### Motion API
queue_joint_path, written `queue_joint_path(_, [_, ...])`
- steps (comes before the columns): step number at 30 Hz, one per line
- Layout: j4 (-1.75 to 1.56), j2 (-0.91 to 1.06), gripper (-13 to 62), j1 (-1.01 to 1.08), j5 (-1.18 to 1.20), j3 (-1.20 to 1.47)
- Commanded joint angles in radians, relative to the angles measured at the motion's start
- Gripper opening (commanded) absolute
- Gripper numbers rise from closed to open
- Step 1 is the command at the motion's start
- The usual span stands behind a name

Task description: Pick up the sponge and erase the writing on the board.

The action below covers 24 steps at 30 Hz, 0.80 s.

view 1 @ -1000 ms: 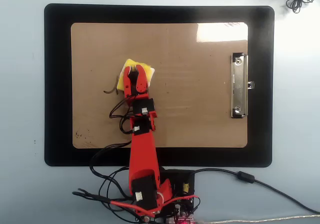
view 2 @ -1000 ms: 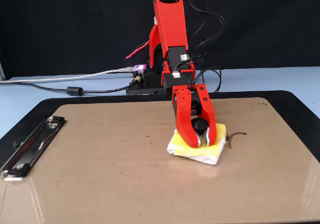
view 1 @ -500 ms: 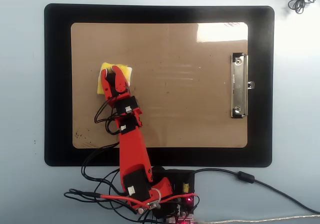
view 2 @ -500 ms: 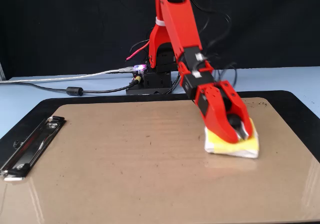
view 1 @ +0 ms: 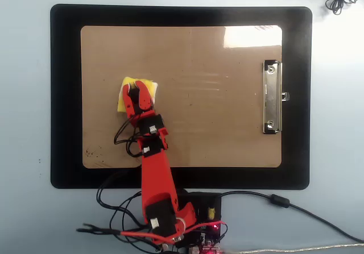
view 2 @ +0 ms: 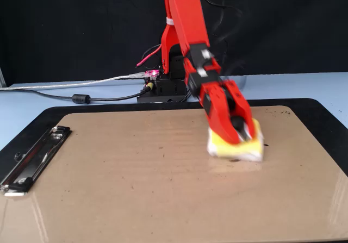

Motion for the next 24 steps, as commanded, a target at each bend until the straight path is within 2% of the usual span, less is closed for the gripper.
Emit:
queue_joint_path(1, [-0.021, -0.133, -7.9, 0.021, -0.028, -0.130])
queue_joint_path(3, [-0.023, -0.147, -7.9, 0.057, -0.031, -0.103])
queue_joint_path(9, [-0.137, 0.281, -8.0, 0.143, -0.025, 0.420])
queue_joint_path(11, [-0.137, 0.330, -8.0, 0.126, -0.023, 0.445])
queue_joint_path(13, [-0.140, 0.219, -8.0, 0.034, -0.026, 0.328])
queue_joint_path(16, [-0.143, -0.052, -7.9, -0.094, -0.029, 0.035])
queue_joint_path(19, [-0.138, -0.201, -7.9, -0.167, -0.029, -0.135])
queue_joint_path(21, [-0.138, -0.132, -8.0, -0.189, -0.029, -0.057])
queue_joint_path(24, [-0.140, 0.077, -7.9, -0.229, -0.029, 0.189])
